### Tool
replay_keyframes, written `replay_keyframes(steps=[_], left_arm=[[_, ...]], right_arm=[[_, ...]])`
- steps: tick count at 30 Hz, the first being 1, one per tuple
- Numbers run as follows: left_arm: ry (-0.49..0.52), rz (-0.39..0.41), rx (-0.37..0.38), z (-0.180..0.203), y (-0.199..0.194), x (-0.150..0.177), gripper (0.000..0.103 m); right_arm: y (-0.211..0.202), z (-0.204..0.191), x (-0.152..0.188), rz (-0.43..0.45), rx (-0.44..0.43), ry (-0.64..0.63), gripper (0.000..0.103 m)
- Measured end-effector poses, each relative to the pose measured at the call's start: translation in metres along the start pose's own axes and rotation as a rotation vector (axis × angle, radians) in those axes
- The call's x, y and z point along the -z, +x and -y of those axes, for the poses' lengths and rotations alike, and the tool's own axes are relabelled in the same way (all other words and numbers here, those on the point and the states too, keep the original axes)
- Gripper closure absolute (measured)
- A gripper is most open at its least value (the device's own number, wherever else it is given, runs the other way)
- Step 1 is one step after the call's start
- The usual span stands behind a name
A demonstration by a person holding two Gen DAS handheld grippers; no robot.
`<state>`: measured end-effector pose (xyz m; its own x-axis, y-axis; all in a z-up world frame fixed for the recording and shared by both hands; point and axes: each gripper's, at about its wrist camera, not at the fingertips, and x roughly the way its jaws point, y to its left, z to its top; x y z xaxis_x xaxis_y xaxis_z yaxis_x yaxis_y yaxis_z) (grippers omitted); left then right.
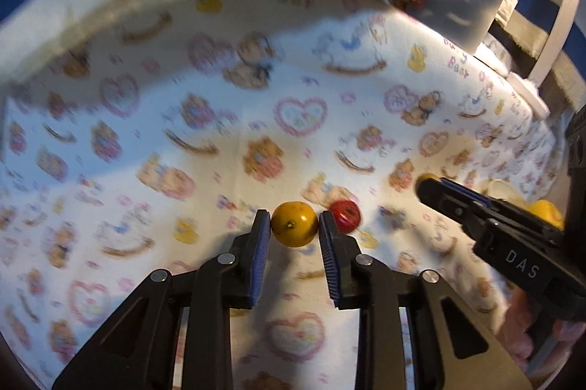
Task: Organize fruits
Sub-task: 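Lift both small fruits and carry them over the white plate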
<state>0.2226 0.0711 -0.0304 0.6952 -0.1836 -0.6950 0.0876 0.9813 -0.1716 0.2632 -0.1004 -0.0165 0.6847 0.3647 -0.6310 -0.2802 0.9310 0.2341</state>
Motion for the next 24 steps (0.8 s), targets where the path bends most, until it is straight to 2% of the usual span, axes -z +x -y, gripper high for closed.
replay_keyframes(steps=[4,7,11,13,16,17,20,24], left_arm=[[0.042,-0.013,-0.074,0.003,0.002,0.001,0.077],[0.041,-0.046,-0.07,0.005,0.008,0.002,0.076],[0.044,-0.054,-0.071,0.006,0.011,0.001,0.065],[0.039,-0.068,-0.068,0.011,0.018,0.0,0.065],[0.023,-0.087,-0.05,0.006,0.025,-0.002,0.067],[0.018,-0.093,-0.044,0.005,0.026,-0.002,0.077],[0.011,-0.085,-0.031,0.001,0.026,-0.003,0.077],[0.056,-0.008,-0.055,0.007,0.009,-0.002,0.077]], right_arm=[[0.001,-0.002,0.0,-0.004,0.019,-0.014,0.08],[0.003,-0.005,0.001,-0.011,0.034,-0.032,0.08],[0.004,-0.007,0.001,-0.016,0.044,-0.046,0.08],[0.004,-0.007,0.001,-0.019,0.045,-0.045,0.08],[0.005,-0.006,0.001,-0.023,0.048,-0.039,0.08],[0.005,-0.006,0.001,-0.023,0.047,-0.038,0.08],[0.005,-0.005,0.001,-0.024,0.048,-0.032,0.08],[0.002,-0.003,0.0,-0.016,0.048,-0.029,0.08]])
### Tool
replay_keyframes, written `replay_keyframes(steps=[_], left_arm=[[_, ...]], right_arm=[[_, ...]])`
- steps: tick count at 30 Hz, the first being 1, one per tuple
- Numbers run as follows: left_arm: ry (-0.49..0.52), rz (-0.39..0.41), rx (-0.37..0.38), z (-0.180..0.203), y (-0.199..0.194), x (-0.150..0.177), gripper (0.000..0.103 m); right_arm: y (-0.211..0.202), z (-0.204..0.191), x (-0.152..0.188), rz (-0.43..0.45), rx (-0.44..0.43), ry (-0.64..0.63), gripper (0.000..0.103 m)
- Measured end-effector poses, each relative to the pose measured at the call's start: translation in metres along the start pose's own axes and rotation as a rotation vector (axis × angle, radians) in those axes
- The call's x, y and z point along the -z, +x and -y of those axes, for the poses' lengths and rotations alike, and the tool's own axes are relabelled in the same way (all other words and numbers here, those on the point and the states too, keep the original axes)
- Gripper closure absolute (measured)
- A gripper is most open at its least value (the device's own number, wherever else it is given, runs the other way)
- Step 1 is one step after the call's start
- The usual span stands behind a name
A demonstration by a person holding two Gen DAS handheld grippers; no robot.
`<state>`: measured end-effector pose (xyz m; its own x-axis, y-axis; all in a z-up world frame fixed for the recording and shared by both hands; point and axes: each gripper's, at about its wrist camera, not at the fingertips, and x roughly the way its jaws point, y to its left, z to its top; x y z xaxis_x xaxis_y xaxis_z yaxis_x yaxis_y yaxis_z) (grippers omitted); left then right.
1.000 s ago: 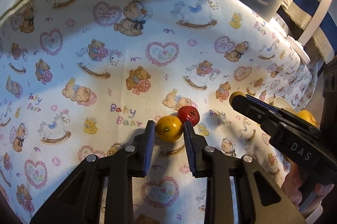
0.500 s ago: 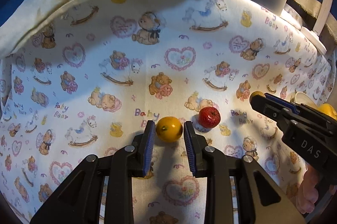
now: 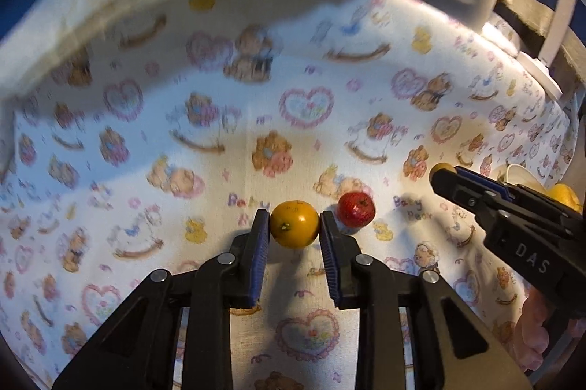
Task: Organize fruits
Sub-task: 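Lift both small fruits and carry them over the white plate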
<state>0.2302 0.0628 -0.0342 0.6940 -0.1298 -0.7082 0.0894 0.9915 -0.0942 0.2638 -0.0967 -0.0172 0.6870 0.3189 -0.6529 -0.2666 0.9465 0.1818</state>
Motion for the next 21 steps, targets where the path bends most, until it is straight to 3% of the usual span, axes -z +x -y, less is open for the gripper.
replay_keyframes(steps=[6,11,21], left_arm=[[0.084,0.214,0.005,0.018,-0.04,0.003,0.077],[0.099,0.384,0.031,0.018,-0.073,0.008,0.077],[0.148,0.468,0.023,0.044,-0.105,0.008,0.077]], right_arm=[[-0.016,0.001,-0.005,0.066,-0.008,0.006,0.08],[-0.046,-0.004,-0.011,0.189,0.014,-0.013,0.08],[-0.114,0.003,-0.009,0.283,0.019,-0.065,0.08]])
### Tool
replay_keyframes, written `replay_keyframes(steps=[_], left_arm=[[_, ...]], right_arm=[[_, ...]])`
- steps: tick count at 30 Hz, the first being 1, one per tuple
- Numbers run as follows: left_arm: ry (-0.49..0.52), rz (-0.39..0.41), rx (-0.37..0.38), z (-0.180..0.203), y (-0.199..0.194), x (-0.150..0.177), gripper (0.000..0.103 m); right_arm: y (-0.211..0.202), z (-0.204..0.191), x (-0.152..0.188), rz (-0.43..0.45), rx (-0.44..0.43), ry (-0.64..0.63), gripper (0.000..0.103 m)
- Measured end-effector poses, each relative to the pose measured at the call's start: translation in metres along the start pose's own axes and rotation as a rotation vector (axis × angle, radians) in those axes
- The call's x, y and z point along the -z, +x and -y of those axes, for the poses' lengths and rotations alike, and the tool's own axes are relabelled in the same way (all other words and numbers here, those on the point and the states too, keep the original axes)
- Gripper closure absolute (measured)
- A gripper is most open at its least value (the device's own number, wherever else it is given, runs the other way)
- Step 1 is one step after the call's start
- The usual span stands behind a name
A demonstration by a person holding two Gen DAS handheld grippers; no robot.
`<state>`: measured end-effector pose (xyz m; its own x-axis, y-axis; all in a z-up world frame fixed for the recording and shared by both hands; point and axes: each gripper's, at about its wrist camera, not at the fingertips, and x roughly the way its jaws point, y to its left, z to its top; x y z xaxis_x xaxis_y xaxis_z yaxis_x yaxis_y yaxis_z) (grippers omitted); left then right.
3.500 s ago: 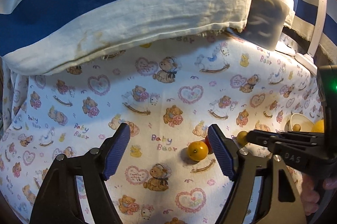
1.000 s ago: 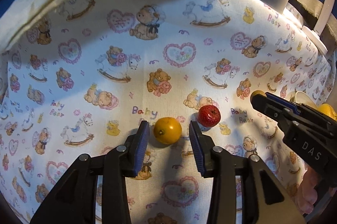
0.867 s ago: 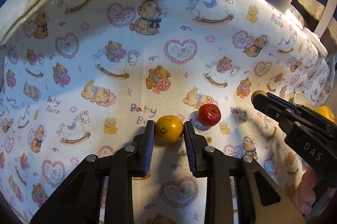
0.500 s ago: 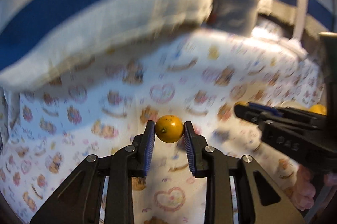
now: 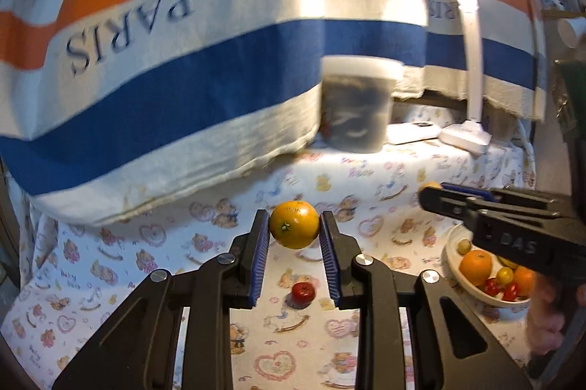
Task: Organize fruits
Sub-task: 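Lift both small fruits and carry them over the white plate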
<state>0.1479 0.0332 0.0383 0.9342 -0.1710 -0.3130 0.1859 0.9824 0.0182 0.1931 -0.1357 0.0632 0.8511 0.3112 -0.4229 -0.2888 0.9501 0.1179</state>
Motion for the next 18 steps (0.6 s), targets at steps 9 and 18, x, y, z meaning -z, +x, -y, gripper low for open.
replay_keyframes(steps=[9,18], left_arm=[[0.049,0.038,0.044,0.055,-0.034,-0.01,0.077],[0.053,0.095,0.123,0.108,-0.059,-0.024,0.076]], right_arm=[[-0.081,0.039,0.014,0.09,0.058,-0.073,0.08],[-0.134,0.069,0.032,0.147,0.071,-0.069,0.08]])
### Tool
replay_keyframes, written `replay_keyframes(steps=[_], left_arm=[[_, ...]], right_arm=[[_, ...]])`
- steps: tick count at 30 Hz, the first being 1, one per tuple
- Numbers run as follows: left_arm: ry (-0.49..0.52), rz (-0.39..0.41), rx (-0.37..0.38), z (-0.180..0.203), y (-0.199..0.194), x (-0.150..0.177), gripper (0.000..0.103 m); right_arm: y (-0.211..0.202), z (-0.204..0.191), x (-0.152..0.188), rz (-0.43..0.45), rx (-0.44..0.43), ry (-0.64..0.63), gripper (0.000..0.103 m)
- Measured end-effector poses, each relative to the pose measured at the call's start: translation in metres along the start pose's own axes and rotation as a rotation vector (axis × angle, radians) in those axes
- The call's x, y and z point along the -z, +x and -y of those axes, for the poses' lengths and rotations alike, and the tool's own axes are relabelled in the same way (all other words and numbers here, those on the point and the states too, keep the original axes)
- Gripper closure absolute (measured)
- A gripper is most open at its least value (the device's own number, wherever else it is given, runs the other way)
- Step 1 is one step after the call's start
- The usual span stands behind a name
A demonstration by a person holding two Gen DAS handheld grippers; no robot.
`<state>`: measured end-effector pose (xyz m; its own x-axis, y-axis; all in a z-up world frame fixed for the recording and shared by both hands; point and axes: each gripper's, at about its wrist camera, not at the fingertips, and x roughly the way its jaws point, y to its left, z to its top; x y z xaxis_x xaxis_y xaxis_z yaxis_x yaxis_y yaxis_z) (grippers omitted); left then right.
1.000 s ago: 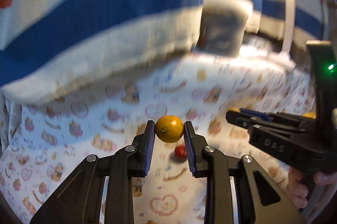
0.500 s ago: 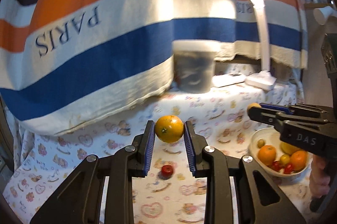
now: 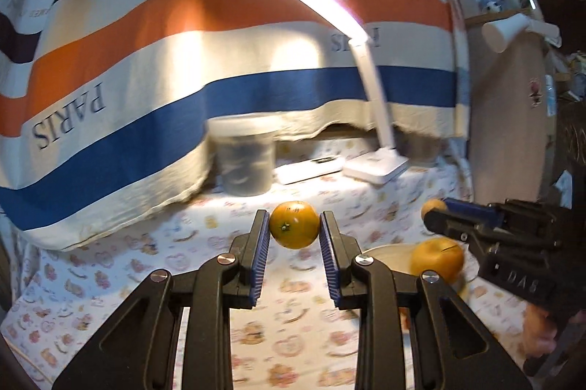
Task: Organize fruits
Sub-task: 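Lift both small fruits and carry them over the white plate, then lower both fruits onto the plate and open both grippers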
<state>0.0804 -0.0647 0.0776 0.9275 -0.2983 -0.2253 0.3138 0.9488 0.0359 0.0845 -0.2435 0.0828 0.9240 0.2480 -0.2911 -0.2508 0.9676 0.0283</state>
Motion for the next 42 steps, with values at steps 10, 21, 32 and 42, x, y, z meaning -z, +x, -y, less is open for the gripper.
replay_keyframes(steps=[10,21,32,42], left_arm=[[0.019,-0.067,0.106,0.04,0.041,0.006,0.076],[0.011,-0.463,0.236,0.071,0.104,0.061,0.076],[0.0,-0.512,0.303,0.075,0.111,0.077,0.076],[0.034,-0.509,0.302,0.078,0.114,0.076,0.076]], right_arm=[[-0.011,0.032,0.012,0.014,0.07,0.031,0.08],[0.03,0.065,0.036,-0.225,0.005,0.143,0.08],[0.055,0.075,0.056,-0.386,-0.059,0.226,0.08],[0.066,0.081,0.065,-0.456,0.005,0.215,0.08]])
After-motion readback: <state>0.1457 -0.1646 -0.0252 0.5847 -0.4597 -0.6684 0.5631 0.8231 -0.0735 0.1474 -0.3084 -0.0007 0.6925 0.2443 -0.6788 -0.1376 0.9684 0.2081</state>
